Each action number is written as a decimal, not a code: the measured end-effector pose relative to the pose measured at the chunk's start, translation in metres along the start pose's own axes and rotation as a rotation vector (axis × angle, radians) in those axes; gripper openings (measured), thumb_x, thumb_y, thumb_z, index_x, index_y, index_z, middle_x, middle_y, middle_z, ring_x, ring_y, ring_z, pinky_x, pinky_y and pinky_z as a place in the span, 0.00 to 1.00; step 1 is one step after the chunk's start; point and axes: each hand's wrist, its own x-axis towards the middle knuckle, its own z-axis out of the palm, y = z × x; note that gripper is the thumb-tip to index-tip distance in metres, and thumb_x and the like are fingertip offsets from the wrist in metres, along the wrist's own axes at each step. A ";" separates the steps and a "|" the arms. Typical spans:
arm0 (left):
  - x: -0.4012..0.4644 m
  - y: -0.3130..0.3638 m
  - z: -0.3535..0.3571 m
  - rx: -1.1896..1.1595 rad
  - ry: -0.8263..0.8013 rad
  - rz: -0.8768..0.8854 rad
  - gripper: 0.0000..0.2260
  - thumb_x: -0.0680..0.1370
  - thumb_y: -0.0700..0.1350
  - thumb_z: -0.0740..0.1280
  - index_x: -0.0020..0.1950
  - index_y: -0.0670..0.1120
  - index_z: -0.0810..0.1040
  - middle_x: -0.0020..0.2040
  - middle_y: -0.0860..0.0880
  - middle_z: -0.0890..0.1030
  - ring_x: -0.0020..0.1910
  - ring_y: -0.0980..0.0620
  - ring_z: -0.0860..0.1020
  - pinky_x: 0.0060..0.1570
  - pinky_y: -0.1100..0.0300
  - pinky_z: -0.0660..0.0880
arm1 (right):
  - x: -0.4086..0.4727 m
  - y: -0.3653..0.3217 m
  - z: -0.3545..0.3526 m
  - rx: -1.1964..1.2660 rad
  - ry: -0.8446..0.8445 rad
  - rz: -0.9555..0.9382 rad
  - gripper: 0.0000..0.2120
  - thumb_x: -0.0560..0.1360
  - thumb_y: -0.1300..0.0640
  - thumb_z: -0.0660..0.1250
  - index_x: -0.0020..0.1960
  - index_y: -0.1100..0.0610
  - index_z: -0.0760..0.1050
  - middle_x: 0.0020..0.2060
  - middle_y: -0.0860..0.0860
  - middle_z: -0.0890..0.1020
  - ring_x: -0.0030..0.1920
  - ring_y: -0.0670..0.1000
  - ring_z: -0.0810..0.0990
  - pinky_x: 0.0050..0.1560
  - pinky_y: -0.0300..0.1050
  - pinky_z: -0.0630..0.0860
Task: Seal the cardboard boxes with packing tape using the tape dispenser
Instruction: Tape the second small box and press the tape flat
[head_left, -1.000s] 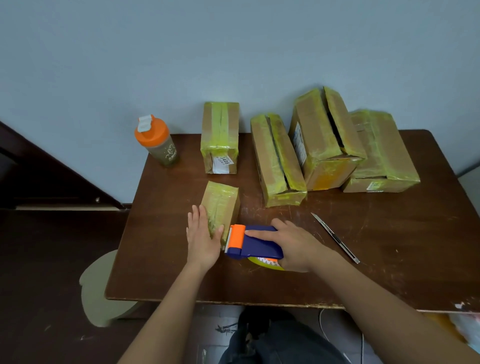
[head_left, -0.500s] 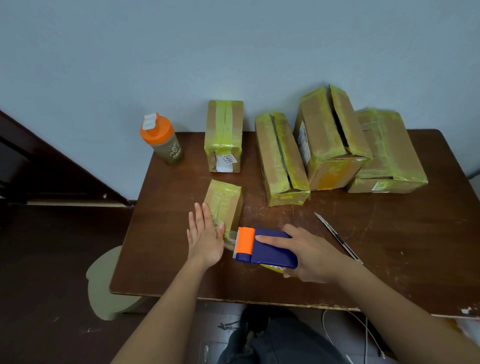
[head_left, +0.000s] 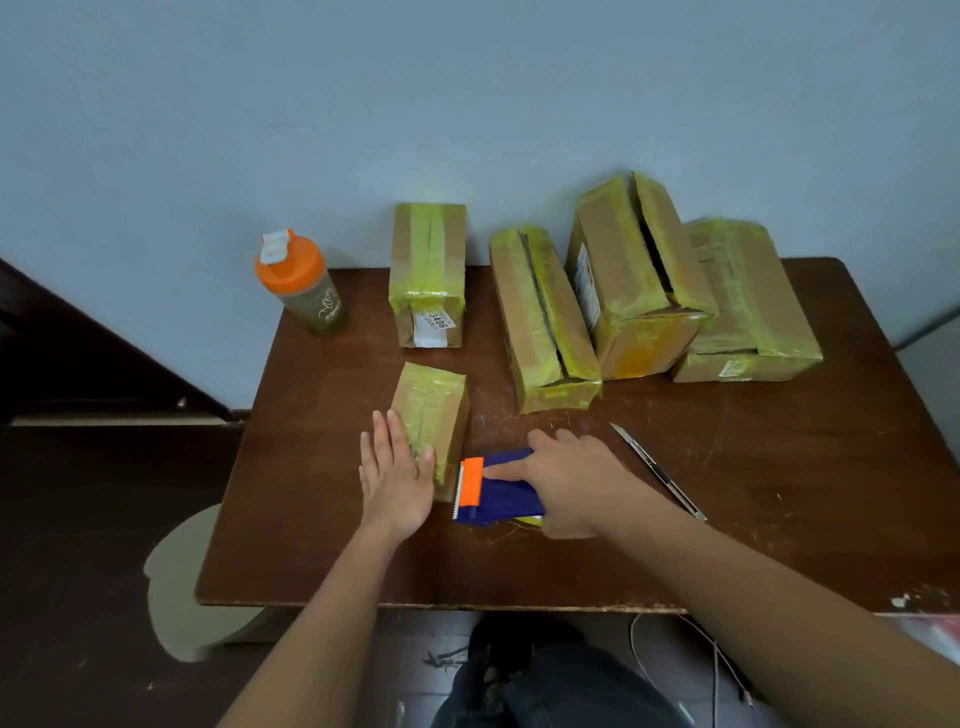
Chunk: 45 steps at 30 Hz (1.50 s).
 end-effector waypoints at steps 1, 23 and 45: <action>-0.001 0.000 0.000 -0.010 0.003 0.005 0.30 0.84 0.55 0.48 0.77 0.50 0.33 0.78 0.51 0.33 0.76 0.47 0.34 0.74 0.49 0.39 | 0.005 -0.008 -0.007 -0.028 -0.007 0.010 0.33 0.74 0.51 0.67 0.75 0.38 0.58 0.60 0.56 0.70 0.57 0.60 0.73 0.53 0.53 0.72; -0.025 -0.004 -0.008 -0.489 0.006 0.020 0.24 0.83 0.50 0.55 0.79 0.48 0.55 0.73 0.49 0.64 0.70 0.53 0.65 0.67 0.59 0.62 | 0.005 0.005 0.027 -0.078 -0.194 0.264 0.36 0.71 0.43 0.72 0.73 0.44 0.59 0.66 0.57 0.67 0.65 0.62 0.68 0.56 0.55 0.71; -0.044 0.001 0.017 -0.653 0.248 -0.020 0.20 0.80 0.37 0.63 0.72 0.43 0.69 0.63 0.54 0.77 0.55 0.65 0.73 0.57 0.70 0.69 | 0.043 -0.046 0.047 1.438 0.253 0.392 0.35 0.75 0.68 0.65 0.78 0.54 0.57 0.74 0.49 0.67 0.73 0.49 0.66 0.72 0.48 0.67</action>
